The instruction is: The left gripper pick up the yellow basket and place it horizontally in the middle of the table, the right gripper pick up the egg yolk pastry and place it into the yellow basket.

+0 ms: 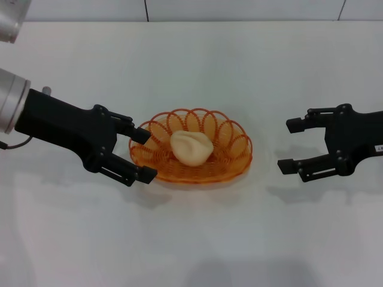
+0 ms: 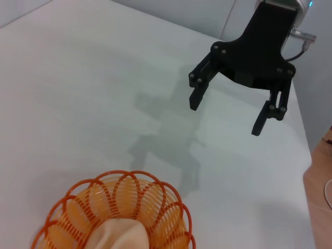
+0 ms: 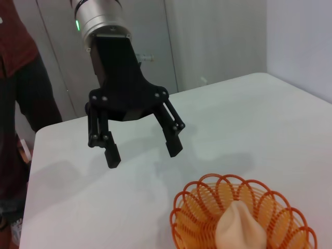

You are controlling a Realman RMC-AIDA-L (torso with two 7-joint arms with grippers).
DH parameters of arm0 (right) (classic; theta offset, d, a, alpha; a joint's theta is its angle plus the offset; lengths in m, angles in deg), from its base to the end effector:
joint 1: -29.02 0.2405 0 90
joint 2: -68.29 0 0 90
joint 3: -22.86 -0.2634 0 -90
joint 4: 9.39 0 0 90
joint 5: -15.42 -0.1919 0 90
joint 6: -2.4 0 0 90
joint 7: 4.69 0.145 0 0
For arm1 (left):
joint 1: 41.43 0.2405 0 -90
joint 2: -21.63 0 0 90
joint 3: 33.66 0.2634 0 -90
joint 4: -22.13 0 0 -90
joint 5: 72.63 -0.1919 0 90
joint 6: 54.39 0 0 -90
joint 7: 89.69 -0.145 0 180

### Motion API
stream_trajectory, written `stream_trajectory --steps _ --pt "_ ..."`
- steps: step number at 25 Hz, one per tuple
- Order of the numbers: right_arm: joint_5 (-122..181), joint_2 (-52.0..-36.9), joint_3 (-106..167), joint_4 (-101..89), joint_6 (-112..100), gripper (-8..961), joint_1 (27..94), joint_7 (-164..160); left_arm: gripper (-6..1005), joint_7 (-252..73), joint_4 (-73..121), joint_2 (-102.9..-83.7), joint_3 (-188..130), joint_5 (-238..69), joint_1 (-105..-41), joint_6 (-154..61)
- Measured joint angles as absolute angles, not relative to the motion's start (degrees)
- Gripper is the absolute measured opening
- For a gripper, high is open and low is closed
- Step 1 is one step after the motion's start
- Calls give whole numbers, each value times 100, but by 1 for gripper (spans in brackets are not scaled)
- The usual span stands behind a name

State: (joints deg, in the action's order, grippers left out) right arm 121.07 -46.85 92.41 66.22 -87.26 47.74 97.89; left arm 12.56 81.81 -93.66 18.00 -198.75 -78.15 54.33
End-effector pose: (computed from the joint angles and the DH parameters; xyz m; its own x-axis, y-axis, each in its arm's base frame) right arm 0.2028 0.2953 0.0297 0.9337 -0.2201 -0.2822 -0.2692 -0.9516 -0.1485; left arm -0.2021 0.3194 0.0356 0.9403 0.3268 0.0949 0.3207 -0.9442 0.0747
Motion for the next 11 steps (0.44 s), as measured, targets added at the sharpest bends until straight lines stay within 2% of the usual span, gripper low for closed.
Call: stream_trajectory --steps 11 --pt "12187 -4685 9298 6690 -8747 845 4774 9859 870 1261 8180 -9368 1804 -19866 -7817 5433"
